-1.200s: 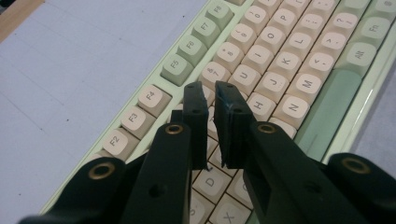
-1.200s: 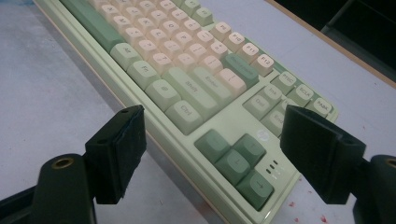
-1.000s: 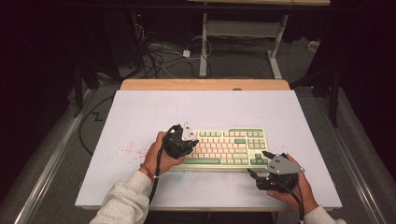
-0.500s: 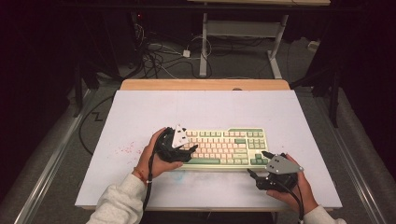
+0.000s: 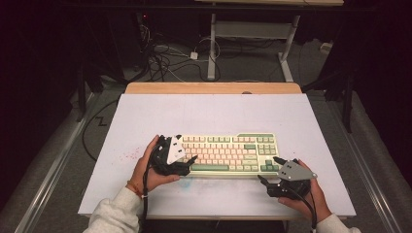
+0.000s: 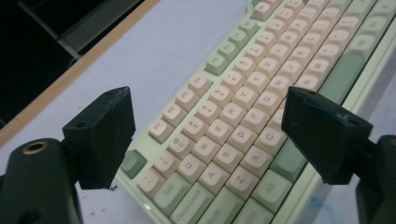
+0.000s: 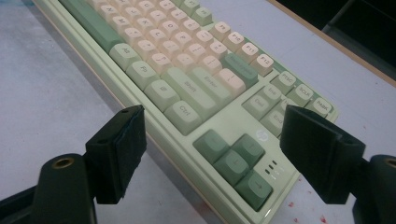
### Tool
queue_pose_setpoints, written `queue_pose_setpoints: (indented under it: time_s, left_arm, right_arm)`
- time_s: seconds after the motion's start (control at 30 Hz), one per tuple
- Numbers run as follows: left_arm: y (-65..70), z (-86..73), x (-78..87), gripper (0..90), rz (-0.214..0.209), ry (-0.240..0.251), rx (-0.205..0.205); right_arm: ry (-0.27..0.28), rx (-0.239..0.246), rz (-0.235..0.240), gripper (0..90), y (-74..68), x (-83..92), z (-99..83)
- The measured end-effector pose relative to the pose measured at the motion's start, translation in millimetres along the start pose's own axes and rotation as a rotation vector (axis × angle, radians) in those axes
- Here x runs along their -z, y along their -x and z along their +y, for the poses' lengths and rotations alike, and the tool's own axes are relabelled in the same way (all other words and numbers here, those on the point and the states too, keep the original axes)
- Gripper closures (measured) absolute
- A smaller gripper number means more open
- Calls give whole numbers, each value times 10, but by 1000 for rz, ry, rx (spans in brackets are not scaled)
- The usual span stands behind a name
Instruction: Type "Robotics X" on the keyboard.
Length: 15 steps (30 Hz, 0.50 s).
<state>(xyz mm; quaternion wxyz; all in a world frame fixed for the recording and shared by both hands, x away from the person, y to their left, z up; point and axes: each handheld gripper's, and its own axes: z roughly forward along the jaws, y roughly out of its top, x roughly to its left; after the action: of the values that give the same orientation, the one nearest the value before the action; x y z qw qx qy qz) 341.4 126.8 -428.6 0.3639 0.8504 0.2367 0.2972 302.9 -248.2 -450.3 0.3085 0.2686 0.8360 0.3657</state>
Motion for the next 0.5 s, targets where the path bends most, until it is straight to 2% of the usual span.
queue_pose_setpoints:
  time_s: [0.3,0.5]
  left_arm:
    - [26,-137,135,163,10,32,-28]
    - [49,-223,185,163,22,14,-36]
  right_arm:
    - [-2,9,-2,231,-11,-9,6]
    - [-5,9,0,231,-18,-13,5]
